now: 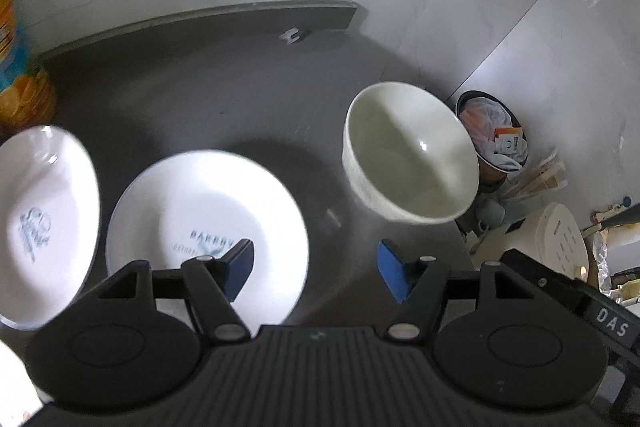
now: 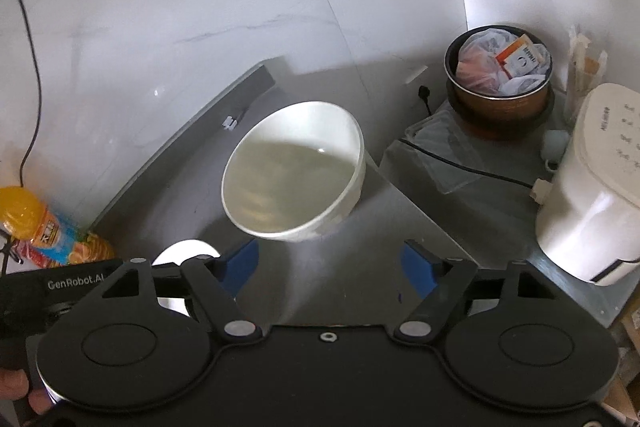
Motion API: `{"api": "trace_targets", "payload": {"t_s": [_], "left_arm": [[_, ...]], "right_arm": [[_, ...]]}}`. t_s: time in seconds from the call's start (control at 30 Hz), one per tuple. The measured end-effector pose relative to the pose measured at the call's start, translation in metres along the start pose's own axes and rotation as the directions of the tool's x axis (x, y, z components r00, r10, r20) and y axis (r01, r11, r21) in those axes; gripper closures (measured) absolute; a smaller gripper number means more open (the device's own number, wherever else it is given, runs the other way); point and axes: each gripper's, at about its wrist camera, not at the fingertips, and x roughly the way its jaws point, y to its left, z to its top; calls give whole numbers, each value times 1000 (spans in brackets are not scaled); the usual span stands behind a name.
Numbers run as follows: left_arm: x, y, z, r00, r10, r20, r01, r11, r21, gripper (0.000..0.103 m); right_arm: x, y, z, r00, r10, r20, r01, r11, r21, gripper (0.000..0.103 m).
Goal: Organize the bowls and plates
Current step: 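Move both grippers to the second white bowl and grip its rim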
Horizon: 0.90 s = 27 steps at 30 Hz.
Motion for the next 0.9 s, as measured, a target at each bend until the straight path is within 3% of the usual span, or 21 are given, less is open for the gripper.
{"api": "trace_targets", "payload": {"t_s": [0.47,0.73,0.9], "left_arm": [[54,-18,28,999,16,-28,-17,998,-57,37],[78,-16,39,999,36,-27,-38,995,-95,40],[90,-13,37,999,30,-41,-36,989,-141,54]], "right_arm": [[51,-10,21,1000,-18,-4,18,999,49,30],[81,-25,29,998,-39,-45,44,992,116,40],[100,-26,27,993,-37,-109,51,991,123,41]]}}
